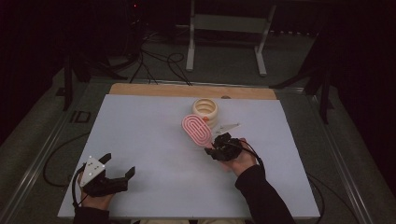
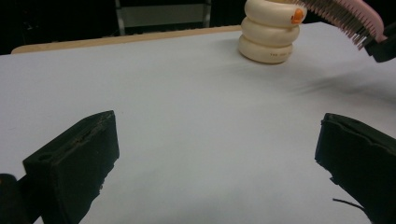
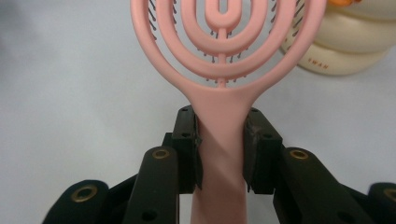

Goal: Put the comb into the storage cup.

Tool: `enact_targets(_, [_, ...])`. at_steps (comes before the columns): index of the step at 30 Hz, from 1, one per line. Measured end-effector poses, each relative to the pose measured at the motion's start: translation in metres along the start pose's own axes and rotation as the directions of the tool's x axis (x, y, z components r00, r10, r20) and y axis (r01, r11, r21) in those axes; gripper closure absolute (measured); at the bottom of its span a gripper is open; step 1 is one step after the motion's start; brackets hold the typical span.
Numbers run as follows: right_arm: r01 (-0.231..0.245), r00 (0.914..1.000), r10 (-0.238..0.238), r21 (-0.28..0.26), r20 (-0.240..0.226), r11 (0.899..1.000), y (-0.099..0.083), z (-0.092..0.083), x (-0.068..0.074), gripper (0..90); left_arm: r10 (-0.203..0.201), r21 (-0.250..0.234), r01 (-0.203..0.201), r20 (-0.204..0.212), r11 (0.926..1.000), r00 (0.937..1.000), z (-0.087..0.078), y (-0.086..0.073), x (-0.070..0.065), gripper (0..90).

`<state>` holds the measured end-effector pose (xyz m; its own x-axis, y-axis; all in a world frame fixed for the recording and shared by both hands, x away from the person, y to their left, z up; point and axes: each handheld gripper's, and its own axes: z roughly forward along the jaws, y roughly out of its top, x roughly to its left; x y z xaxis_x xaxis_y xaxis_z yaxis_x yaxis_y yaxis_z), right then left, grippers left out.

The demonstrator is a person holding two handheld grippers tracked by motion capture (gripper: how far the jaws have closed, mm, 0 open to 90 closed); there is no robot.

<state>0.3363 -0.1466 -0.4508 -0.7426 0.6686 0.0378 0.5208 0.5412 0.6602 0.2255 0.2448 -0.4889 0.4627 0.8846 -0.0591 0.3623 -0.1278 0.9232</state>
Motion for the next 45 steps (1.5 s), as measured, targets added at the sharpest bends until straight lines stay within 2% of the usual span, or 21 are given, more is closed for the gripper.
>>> enact_targets(4, [0.008,1.0000,-0.008,-0.020,0.006,1.000,0.001,-0.003,0.002,69.8,-0.002,-0.003,0.002,-0.002,1.0000,1.0000,0.000,0.002,0.001,0.4])
enact_targets(9, [0.012,0.9998,-0.011,-0.043,0.014,0.999,0.002,-0.004,0.002,69.8,-0.024,-0.014,0.024,0.004,0.9996,0.9997,-0.001,0.007,0.004,0.4])
enact_targets(21, [0.018,0.9996,-0.016,-0.071,0.021,0.997,0.003,-0.007,0.002,69.8,-0.012,-0.007,0.012,0.025,0.9999,0.9996,0.006,0.027,0.000,0.3])
enact_targets(24, [0.018,0.9996,-0.016,-0.080,0.024,0.997,0.004,-0.009,0.002,69.8,-0.034,-0.010,0.035,0.040,0.9993,0.9986,0.011,0.032,0.000,0.3])
enact_targets(28, [0.022,0.9995,-0.019,-0.083,0.026,0.996,0.004,-0.010,0.002,69.8,-0.037,-0.007,0.037,0.045,0.9993,0.9983,0.013,0.035,0.000,0.3])
enact_targets(29, [0.019,0.9995,-0.017,-0.090,0.027,0.996,0.005,-0.010,0.003,69.8,-0.030,-0.002,0.031,0.061,0.9995,0.9976,0.018,0.041,-0.002,0.3])
enact_targets(32, [0.021,0.9995,-0.019,-0.093,0.027,0.995,0.005,-0.011,0.003,69.8,-0.030,-0.002,0.031,0.061,0.9995,0.9976,0.018,0.041,-0.002,0.3])
enact_targets(33, [0.022,0.9995,-0.019,-0.101,0.026,0.995,0.006,-0.011,0.004,69.8,-0.011,0.009,0.011,0.078,0.9999,0.9969,0.023,0.049,-0.007,0.2])
enact_targets(37, [0.024,0.9995,-0.021,-0.112,0.024,0.993,0.007,-0.011,0.005,69.8,-0.002,0.009,0.001,0.107,1.0000,0.9943,0.030,0.059,-0.013,0.1])
enact_targets(45, [0.032,0.9993,-0.028,-0.131,0.025,0.991,0.008,-0.012,0.007,69.8,0.016,0.007,-0.017,0.130,0.9998,0.9914,0.044,0.074,-0.024,0.1])
